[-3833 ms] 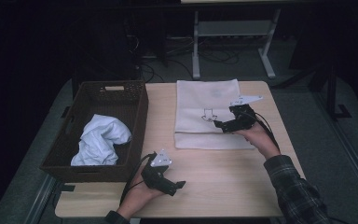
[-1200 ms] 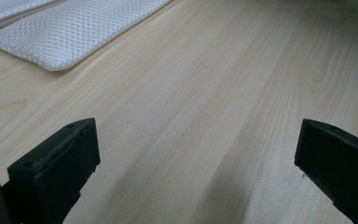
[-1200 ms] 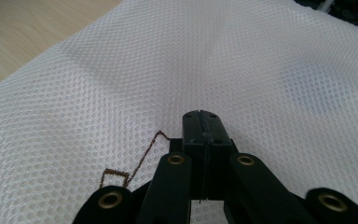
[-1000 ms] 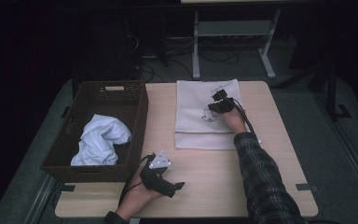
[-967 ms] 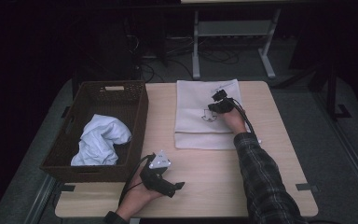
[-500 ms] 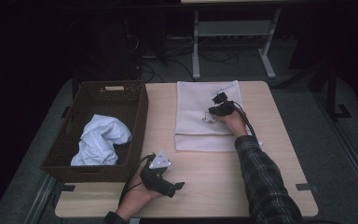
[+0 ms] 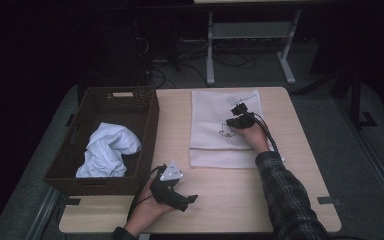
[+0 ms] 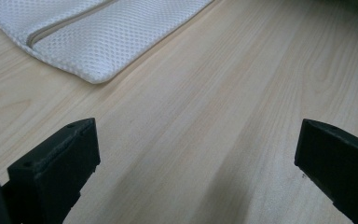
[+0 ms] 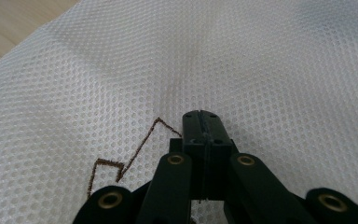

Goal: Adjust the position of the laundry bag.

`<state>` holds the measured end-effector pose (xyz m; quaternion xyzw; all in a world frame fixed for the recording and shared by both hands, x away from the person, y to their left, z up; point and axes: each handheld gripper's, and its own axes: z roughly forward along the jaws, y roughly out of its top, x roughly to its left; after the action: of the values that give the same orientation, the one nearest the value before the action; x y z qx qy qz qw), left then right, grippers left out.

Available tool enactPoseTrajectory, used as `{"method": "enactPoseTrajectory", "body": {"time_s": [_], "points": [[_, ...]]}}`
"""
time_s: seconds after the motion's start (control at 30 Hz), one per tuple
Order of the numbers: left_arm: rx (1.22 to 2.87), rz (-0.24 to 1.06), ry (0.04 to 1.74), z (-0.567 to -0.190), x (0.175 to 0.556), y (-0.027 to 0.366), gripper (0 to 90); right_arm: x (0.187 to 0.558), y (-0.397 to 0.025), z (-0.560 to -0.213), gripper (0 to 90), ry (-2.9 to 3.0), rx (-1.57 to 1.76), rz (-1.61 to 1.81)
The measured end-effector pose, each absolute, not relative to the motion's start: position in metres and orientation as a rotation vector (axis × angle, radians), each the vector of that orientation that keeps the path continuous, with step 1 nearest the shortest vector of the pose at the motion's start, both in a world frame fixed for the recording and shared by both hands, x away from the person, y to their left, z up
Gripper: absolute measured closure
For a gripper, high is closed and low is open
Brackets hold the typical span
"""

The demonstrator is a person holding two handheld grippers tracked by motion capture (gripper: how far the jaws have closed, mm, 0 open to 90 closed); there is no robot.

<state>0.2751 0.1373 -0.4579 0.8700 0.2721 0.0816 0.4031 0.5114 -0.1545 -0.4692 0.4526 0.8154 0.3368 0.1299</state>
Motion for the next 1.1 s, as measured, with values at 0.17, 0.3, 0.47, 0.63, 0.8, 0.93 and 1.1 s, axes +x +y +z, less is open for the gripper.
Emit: {"method": "enactPoseTrajectory", "body": {"time_s": [0.17, 0.3, 0.47, 0.63, 0.8, 0.93, 1.1], "points": [[2.199, 0.209, 0.686, -0.458, 0.275, 0.137, 0.0, 0.504, -0.156, -0.468, 89.1, 2.378, 1.311, 0.966], [2.2, 0.212, 0.686, -0.458, 0.275, 0.138, 0.0, 0.498, -0.158, -0.468, 89.2, 2.379, 1.319, 0.97], [2.205, 0.214, 0.68, -0.458, 0.275, 0.137, 0.0, 0.49, -0.161, -0.468, 89.1, 2.385, 1.306, 0.969], [2.21, 0.211, 0.676, -0.458, 0.275, 0.136, 0.0, 0.479, -0.167, -0.468, 89.1, 2.393, 1.3, 0.977], [2.21, 0.211, 0.667, -0.458, 0.275, 0.136, 0.0, 0.471, -0.17, -0.468, 89.1, 2.403, 1.29, 0.98], [2.21, 0.212, 0.667, -0.458, 0.275, 0.136, 0.0, 0.464, -0.172, -0.468, 89.1, 2.416, 1.273, 0.976], [2.21, 0.214, 0.667, -0.457, 0.274, 0.137, 0.0, 0.456, -0.174, -0.467, 89.1, 2.427, 1.257, 0.963]]}}
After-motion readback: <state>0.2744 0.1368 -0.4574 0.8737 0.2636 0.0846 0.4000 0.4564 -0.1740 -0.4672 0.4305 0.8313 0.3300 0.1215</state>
